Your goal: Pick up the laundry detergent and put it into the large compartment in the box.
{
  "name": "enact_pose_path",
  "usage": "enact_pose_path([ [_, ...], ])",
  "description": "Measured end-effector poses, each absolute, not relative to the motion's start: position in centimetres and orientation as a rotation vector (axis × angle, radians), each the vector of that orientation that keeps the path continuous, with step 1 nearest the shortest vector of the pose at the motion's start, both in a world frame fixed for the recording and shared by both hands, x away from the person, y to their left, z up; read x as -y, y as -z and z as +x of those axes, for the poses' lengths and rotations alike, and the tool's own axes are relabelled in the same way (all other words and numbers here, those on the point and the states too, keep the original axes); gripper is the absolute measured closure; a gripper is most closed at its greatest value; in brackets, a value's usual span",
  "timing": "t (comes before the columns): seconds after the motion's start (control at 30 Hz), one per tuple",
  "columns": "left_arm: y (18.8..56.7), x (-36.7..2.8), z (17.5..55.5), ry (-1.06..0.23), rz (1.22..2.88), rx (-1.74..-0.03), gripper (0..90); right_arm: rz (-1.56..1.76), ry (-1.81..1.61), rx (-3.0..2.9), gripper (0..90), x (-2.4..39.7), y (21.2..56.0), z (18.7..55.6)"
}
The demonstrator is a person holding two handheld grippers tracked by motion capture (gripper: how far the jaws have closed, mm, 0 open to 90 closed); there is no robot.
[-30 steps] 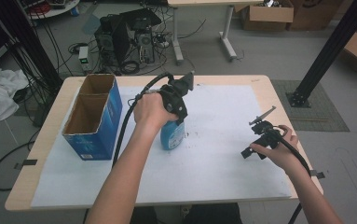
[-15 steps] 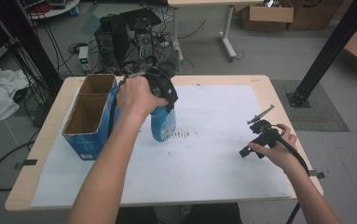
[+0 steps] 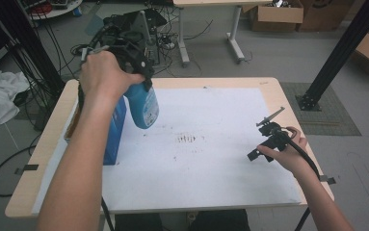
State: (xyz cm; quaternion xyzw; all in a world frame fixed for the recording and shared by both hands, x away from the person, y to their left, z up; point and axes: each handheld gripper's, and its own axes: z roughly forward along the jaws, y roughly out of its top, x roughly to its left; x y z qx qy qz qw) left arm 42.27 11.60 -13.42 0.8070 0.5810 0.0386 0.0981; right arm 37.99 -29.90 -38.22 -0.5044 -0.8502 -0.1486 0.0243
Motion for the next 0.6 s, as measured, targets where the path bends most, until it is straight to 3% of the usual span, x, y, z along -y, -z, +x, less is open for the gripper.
enact_pose_path([
  [0.6,10.0,-20.5,40.6,-0.216,2.145,-2.025,38.0,-1.575,0.482,2.628,16.3,30.2,37.7,38.0],
])
